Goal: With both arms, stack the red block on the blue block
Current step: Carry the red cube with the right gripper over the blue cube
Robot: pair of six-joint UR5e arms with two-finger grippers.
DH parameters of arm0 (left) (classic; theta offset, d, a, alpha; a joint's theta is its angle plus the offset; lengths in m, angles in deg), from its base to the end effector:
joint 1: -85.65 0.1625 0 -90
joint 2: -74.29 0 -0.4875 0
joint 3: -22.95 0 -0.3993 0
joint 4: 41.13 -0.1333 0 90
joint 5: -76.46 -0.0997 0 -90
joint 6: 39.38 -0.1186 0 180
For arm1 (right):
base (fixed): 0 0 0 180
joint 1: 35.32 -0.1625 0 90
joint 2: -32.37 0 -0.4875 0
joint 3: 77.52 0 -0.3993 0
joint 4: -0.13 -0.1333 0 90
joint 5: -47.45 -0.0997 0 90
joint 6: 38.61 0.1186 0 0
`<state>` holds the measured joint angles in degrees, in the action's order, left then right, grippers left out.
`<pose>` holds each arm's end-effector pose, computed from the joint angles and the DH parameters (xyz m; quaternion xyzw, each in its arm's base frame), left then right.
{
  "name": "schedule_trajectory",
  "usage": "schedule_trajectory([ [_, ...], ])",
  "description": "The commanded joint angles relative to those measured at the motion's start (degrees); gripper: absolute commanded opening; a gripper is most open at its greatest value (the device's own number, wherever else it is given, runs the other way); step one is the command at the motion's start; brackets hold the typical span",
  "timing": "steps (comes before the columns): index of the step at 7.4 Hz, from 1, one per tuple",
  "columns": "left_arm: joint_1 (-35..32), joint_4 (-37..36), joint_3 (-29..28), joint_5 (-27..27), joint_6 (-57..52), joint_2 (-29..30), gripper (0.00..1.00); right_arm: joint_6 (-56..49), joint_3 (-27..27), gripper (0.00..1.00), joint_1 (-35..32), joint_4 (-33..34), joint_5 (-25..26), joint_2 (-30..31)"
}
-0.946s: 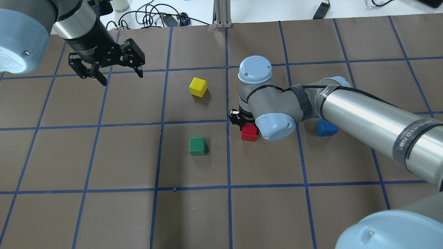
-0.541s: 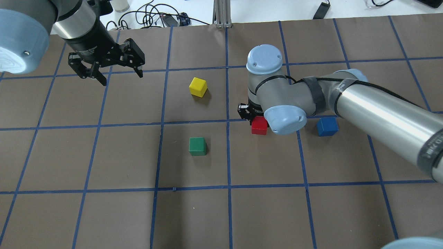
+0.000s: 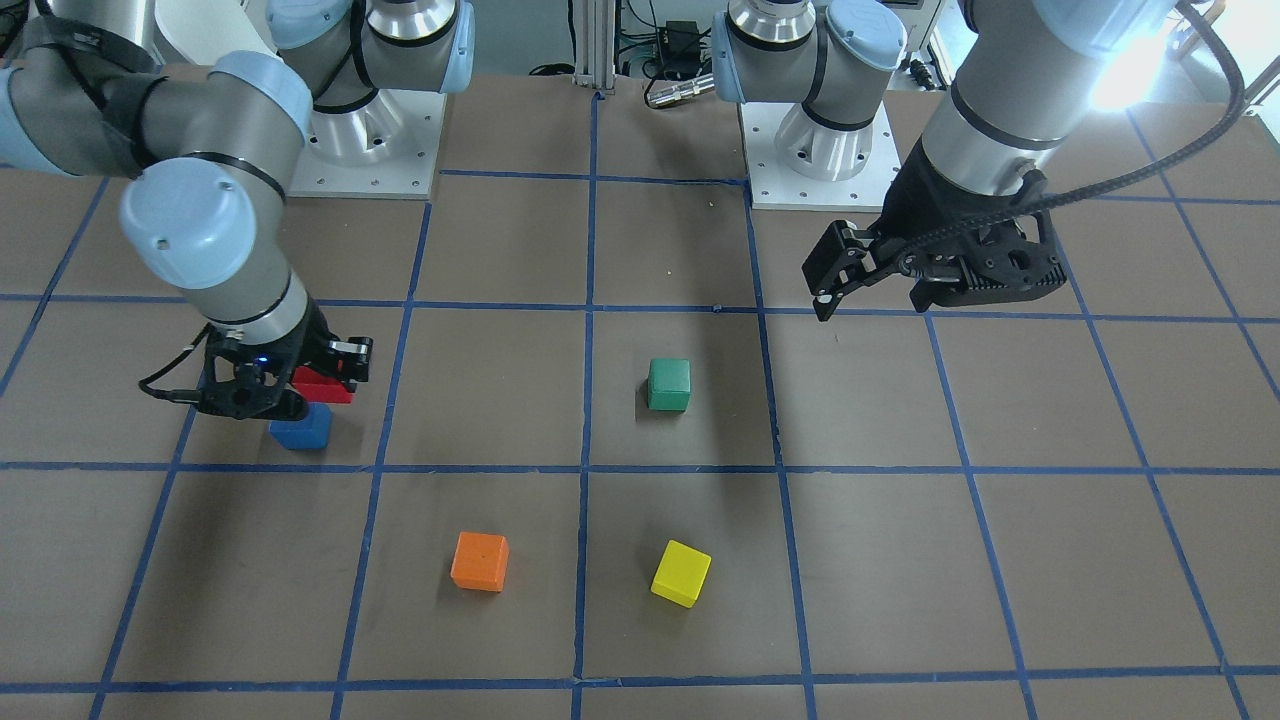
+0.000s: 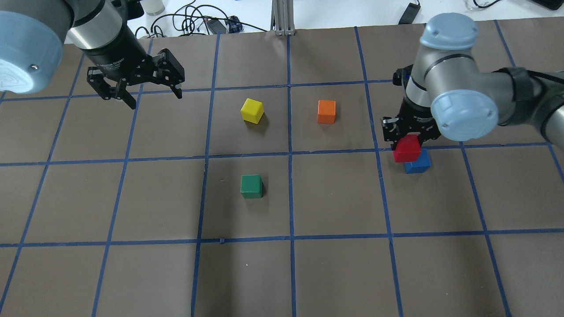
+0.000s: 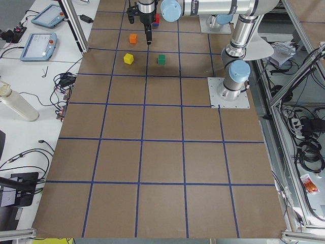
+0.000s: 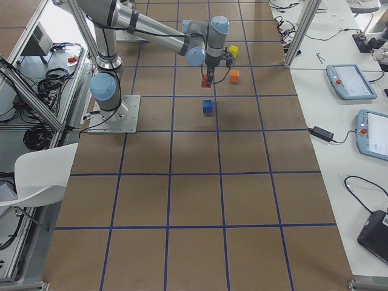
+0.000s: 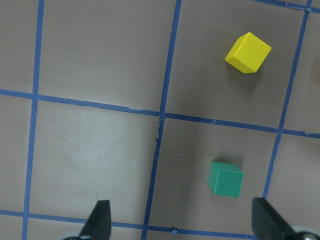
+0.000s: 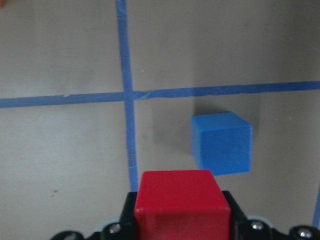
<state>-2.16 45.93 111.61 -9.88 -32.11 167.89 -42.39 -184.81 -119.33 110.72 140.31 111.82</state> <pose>-0.1205 -0.5357 0.5161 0.0822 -0.9961 0.0045 0.0322 0.0718 -0.5367 0.3252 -0.0177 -0.9975 -0.0651 0.0194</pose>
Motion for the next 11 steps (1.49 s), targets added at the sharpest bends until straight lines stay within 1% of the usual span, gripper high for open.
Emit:
schedule_trajectory([
  [1,-0.08,0.04,-0.06,0.03,0.02,0.09,1.0,-4.84,-3.0,0.01,5.7,3.9,-0.49,0.18],
  [3,-0.08,0.04,0.03,0.03,0.02,0.18,1.0,-5.36,-5.72,0.01,5.7,7.52,-0.4,0.0],
  [4,-0.08,0.04,0.03,0.03,0.02,0.18,1.0,-5.53,-5.64,0.01,5.61,9.54,-0.4,-0.09],
  [7,-0.08,0.04,-0.06,0.03,0.02,0.18,1.0,-5.54,-5.64,0.01,5.53,10.52,-1.28,-0.79],
  [8,-0.08,0.04,-0.06,0.12,0.02,0.18,1.0,-5.54,-5.73,0.01,5.18,10.53,-3.02,-0.7],
  [11,-0.08,0.04,-0.15,0.12,0.02,0.18,1.0,-6.93,-5.64,0.01,5.17,10.61,-3.13,-0.88],
])
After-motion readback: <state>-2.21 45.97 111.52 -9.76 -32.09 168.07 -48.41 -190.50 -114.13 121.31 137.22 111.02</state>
